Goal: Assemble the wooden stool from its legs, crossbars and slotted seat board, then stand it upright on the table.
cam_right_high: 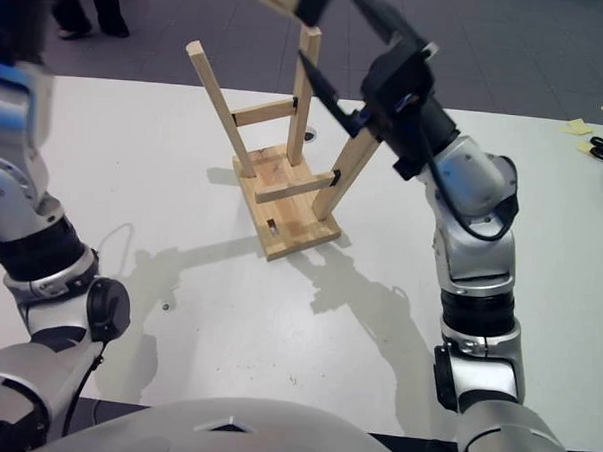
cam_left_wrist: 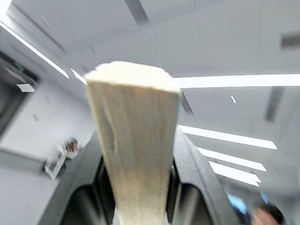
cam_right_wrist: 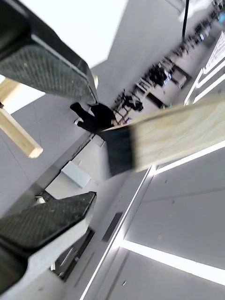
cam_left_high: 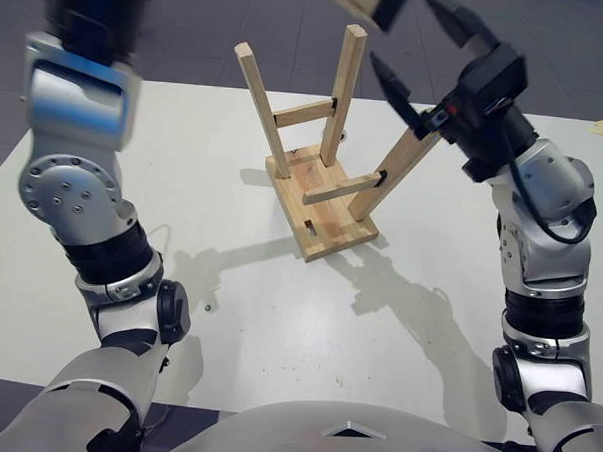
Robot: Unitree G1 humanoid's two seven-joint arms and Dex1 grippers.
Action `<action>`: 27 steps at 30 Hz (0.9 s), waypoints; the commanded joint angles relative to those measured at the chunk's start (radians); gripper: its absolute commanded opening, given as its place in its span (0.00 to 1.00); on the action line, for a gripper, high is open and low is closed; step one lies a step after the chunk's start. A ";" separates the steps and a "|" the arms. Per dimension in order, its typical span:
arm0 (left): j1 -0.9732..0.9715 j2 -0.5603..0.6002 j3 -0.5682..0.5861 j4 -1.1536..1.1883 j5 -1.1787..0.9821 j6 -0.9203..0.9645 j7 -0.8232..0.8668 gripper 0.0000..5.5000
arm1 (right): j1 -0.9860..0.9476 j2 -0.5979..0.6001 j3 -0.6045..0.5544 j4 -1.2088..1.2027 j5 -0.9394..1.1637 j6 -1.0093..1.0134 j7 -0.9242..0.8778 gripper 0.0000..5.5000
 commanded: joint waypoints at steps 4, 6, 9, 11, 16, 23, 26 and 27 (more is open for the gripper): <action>0.009 0.068 0.042 0.024 0.030 0.016 -0.005 0.19 | -0.161 -0.022 -0.158 0.175 0.022 0.104 -0.152 0.84; 0.053 0.110 0.031 -0.009 0.015 0.061 -0.057 0.19 | -0.145 -0.063 -0.141 0.237 -0.059 0.090 -0.176 0.89; 0.148 0.205 -0.018 -0.087 0.051 0.139 -0.185 0.19 | -0.061 -0.103 -0.073 0.206 -0.136 0.111 -0.141 0.98; 0.205 0.272 -0.064 -0.129 0.129 0.166 -0.257 0.19 | 0.000 -0.111 -0.032 0.150 -0.147 0.134 -0.104 0.98; 0.277 0.331 -0.168 -0.105 0.452 0.088 -0.298 0.19 | 0.121 -0.098 0.048 -0.023 -0.100 0.237 -0.021 0.98; 0.343 0.302 -0.209 -0.041 0.678 0.010 -0.316 0.19 | 0.170 -0.094 0.087 -0.180 0.020 0.326 0.094 0.98; 0.361 0.288 -0.197 -0.011 0.683 0.017 -0.337 0.19 | 0.174 -0.076 0.074 -0.211 0.101 0.365 0.123 0.98; 0.363 0.283 -0.193 0.004 0.687 0.017 -0.340 0.19 | 0.176 -0.071 0.066 -0.222 0.128 0.381 0.128 0.98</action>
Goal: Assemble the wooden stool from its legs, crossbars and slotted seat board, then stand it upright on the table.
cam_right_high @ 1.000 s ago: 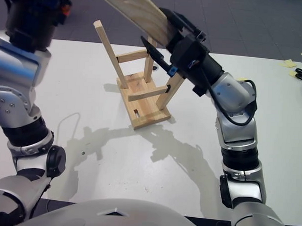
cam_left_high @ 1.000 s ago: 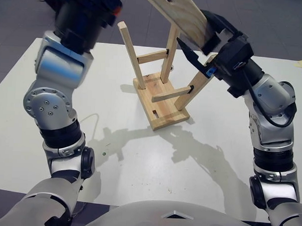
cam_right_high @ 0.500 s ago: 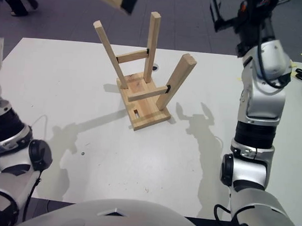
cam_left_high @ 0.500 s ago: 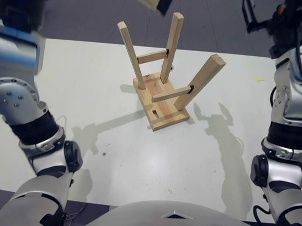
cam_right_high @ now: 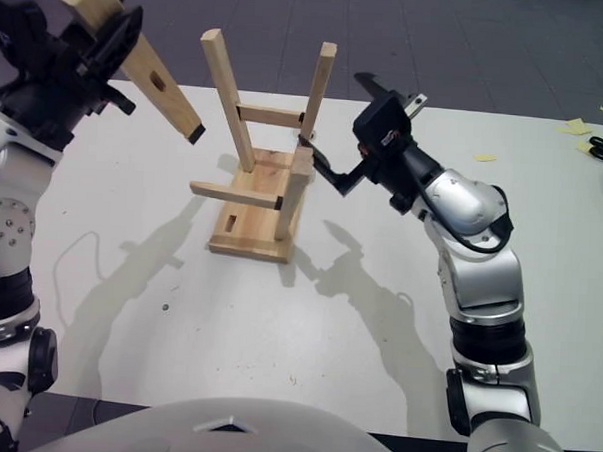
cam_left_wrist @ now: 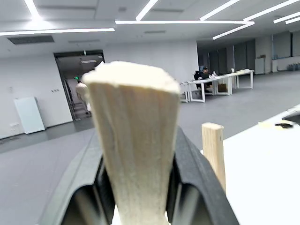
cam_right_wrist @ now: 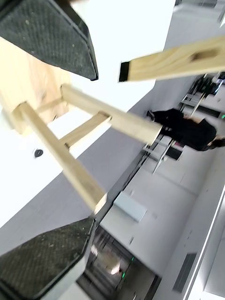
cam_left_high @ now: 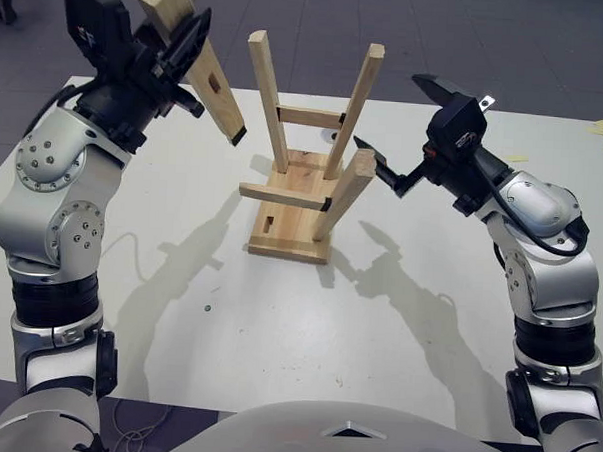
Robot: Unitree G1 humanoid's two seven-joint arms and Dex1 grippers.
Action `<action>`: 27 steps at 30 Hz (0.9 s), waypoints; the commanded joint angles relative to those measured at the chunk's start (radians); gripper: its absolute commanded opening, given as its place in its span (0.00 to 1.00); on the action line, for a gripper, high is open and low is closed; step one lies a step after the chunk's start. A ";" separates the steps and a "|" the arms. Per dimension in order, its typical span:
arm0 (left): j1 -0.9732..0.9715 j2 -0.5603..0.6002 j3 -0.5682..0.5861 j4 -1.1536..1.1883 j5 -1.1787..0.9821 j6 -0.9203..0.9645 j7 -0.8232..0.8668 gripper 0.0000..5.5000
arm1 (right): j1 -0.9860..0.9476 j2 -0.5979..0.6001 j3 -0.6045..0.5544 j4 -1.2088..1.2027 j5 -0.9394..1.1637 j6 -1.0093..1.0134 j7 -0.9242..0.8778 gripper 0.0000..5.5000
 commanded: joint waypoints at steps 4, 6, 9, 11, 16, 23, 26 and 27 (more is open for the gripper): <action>0.029 -0.018 0.034 0.058 0.030 0.022 -0.015 0.19 | -0.023 0.041 -0.105 -0.014 0.216 0.105 0.027 0.98; 0.039 -0.001 0.046 0.061 0.043 0.038 -0.013 0.19 | -0.062 0.067 -0.207 0.028 0.385 0.185 0.023 0.98; 0.045 0.003 0.075 0.074 0.028 0.060 -0.029 0.19 | -0.100 0.039 -0.339 0.092 0.686 0.327 0.074 0.98; 0.045 -0.009 0.099 0.080 -0.002 0.075 -0.038 0.19 | -0.111 0.001 -0.369 0.110 0.822 0.404 0.113 0.98; 0.034 -0.021 0.127 0.093 -0.040 0.098 -0.067 0.19 | -0.083 -0.071 -0.267 0.064 0.822 0.430 0.208 0.98; 0.025 -0.039 0.125 0.092 -0.047 0.122 -0.057 0.19 | 0.028 -0.078 -0.084 0.010 0.638 0.295 0.294 0.98; 0.025 -0.050 0.123 0.089 -0.051 0.127 -0.053 0.19 | 0.033 -0.063 -0.047 0.013 0.601 0.261 0.300 0.88; 0.026 -0.054 0.121 0.088 -0.050 0.129 -0.052 0.19 | 0.032 -0.057 -0.039 0.017 0.591 0.252 0.300 0.86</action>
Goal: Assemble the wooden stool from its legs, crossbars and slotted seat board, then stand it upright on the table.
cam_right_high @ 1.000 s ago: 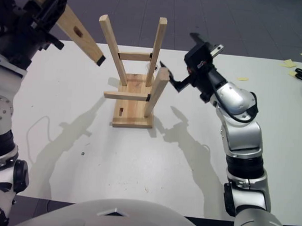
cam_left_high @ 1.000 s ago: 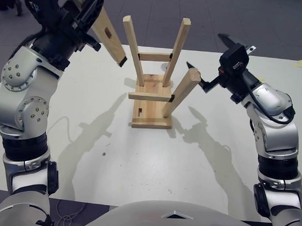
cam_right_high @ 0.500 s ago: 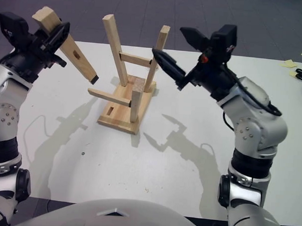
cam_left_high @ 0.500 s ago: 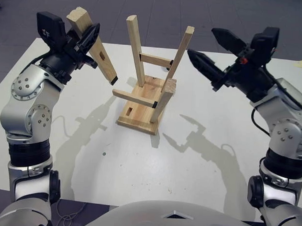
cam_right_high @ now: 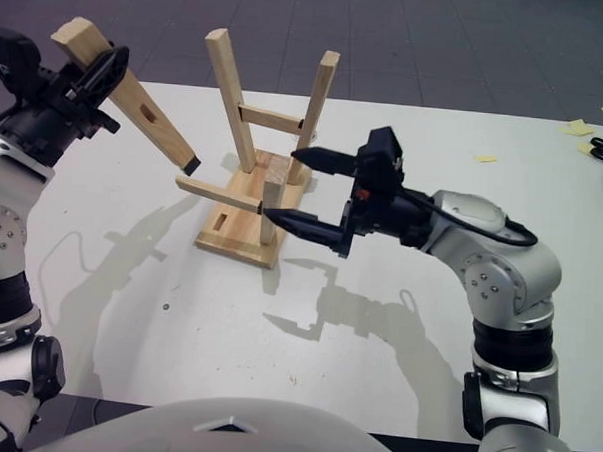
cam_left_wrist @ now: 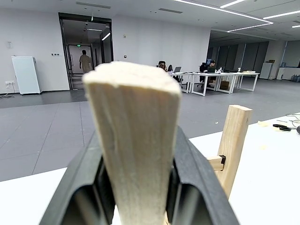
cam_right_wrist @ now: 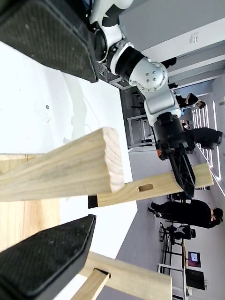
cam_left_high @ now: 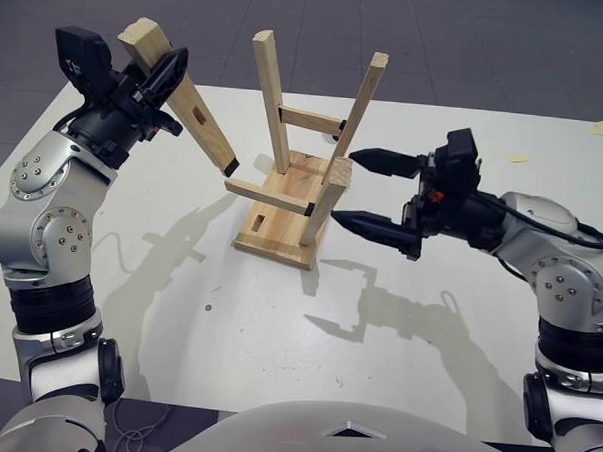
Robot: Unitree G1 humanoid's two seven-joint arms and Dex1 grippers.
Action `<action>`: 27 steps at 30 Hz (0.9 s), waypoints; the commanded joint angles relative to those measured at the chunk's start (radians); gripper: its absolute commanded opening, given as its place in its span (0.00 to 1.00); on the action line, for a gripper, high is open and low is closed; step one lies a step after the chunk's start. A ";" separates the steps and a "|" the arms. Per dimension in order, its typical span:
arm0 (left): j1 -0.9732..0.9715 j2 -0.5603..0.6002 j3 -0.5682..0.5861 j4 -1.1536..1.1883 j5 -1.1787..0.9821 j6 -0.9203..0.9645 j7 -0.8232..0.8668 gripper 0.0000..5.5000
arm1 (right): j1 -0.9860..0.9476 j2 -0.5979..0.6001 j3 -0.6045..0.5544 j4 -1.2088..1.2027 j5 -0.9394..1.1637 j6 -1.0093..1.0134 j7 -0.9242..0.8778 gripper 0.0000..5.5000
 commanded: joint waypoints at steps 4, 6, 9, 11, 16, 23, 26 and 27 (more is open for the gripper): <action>-0.002 -0.039 -0.012 -0.029 -0.009 0.025 0.009 0.19 | -0.011 0.043 0.058 0.018 -0.074 -0.075 -0.008 0.75; -0.001 -0.048 -0.014 -0.039 -0.008 0.028 0.011 0.19 | -0.012 0.054 0.076 0.037 -0.101 -0.095 -0.008 0.69; -0.008 -0.052 -0.015 -0.048 -0.007 0.033 0.012 0.19 | -0.003 0.055 0.102 0.056 -0.152 -0.131 0.000 0.59; -0.003 -0.053 -0.011 -0.064 -0.004 0.037 0.016 0.19 | 0.004 0.058 0.115 0.066 -0.182 -0.149 0.000 0.53; 0.026 -0.066 -0.001 -0.082 0.014 0.033 0.041 0.19 | 0.011 0.061 0.135 0.084 -0.234 -0.180 -0.001 0.39; 0.007 -0.069 -0.007 -0.069 0.046 0.022 0.063 0.19 | 0.034 0.057 0.131 0.096 -0.302 -0.227 -0.038 0.39; -0.007 -0.073 0.001 -0.063 0.060 0.017 0.080 0.19 | 0.057 0.051 0.123 0.095 -0.335 -0.238 -0.074 0.38; -0.010 -0.074 0.001 -0.061 0.064 0.015 0.084 0.19 | 0.067 0.046 0.121 0.092 -0.347 -0.240 -0.086 0.38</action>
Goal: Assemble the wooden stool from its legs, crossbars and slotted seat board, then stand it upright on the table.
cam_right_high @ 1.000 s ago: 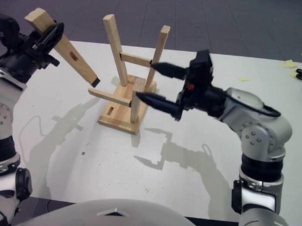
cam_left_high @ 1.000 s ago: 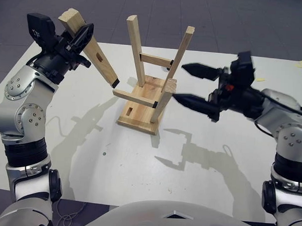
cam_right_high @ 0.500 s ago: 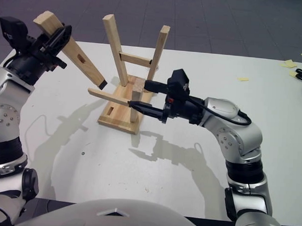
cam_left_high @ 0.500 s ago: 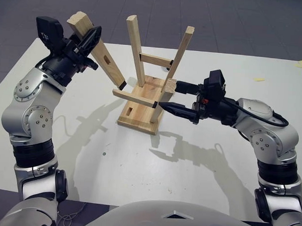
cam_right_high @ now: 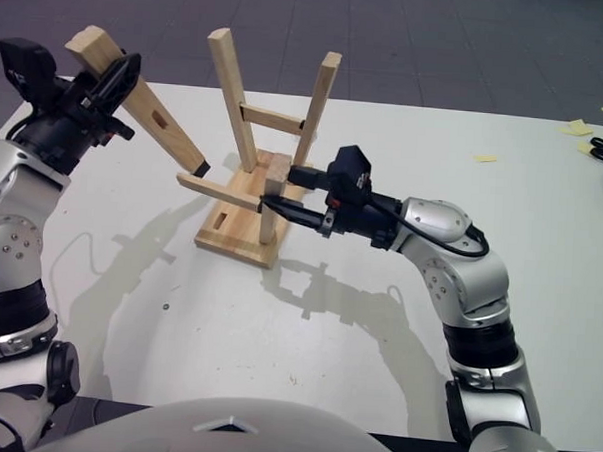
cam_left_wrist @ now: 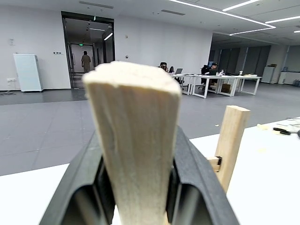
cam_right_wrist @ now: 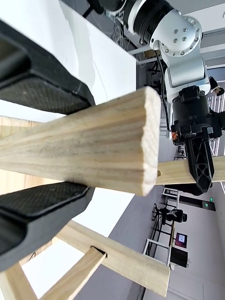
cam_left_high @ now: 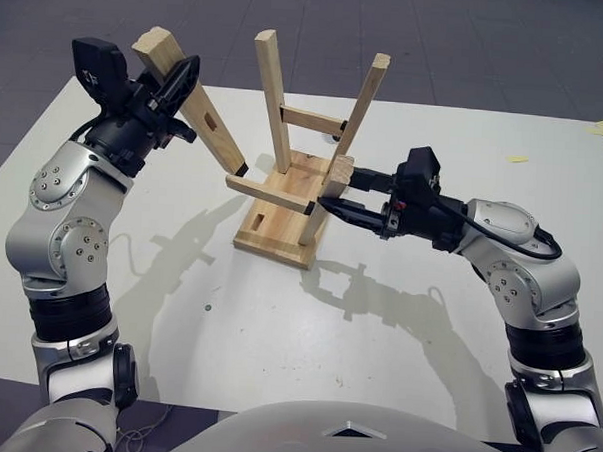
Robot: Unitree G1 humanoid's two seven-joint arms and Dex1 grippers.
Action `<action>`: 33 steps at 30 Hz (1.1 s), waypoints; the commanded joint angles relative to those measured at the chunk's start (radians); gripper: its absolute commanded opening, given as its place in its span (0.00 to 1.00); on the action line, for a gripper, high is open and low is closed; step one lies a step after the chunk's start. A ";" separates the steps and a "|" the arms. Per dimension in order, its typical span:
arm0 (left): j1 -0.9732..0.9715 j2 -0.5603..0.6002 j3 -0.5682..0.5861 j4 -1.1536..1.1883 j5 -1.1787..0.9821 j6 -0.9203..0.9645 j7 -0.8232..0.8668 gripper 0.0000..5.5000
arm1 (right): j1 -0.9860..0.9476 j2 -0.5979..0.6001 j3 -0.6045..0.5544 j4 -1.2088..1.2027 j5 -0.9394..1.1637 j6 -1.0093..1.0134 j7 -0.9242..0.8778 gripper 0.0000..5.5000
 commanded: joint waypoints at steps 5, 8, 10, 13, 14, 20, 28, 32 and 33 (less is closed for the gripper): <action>-0.039 -0.001 -0.002 0.022 0.055 -0.014 0.039 0.19 | 0.108 -0.036 -0.030 -0.032 -0.079 0.033 -0.126 0.38; -0.040 -0.017 -0.010 0.015 0.057 0.005 0.062 0.19 | 0.138 -0.045 -0.032 -0.073 -0.076 0.049 -0.149 0.38; -0.052 -0.063 -0.009 0.011 0.014 0.022 0.082 0.19 | 0.145 -0.045 -0.026 -0.089 -0.076 0.055 -0.161 0.38; -0.068 -0.132 -0.010 0.024 -0.068 0.047 0.081 0.19 | 0.143 -0.037 -0.019 -0.087 -0.081 0.055 -0.177 0.38; -0.063 -0.131 -0.025 0.028 -0.064 0.051 0.070 0.19 | 0.139 -0.036 -0.018 -0.082 -0.082 0.053 -0.181 0.38; -0.042 -0.063 -0.098 0.025 0.007 0.097 0.031 0.19 | 0.123 -0.039 -0.020 -0.061 -0.086 0.040 -0.186 0.38; -0.002 -0.129 -0.087 0.031 -0.040 0.138 0.051 0.19 | 0.137 -0.029 -0.010 -0.059 -0.095 0.026 -0.199 0.38; 0.017 -0.127 -0.084 0.081 -0.018 0.121 0.032 0.19 | 0.143 -0.025 -0.003 -0.063 -0.095 0.022 -0.205 0.38; 0.020 -0.126 -0.087 0.096 -0.011 0.117 0.028 0.19 | 0.143 -0.023 -0.001 -0.063 -0.095 0.022 -0.207 0.38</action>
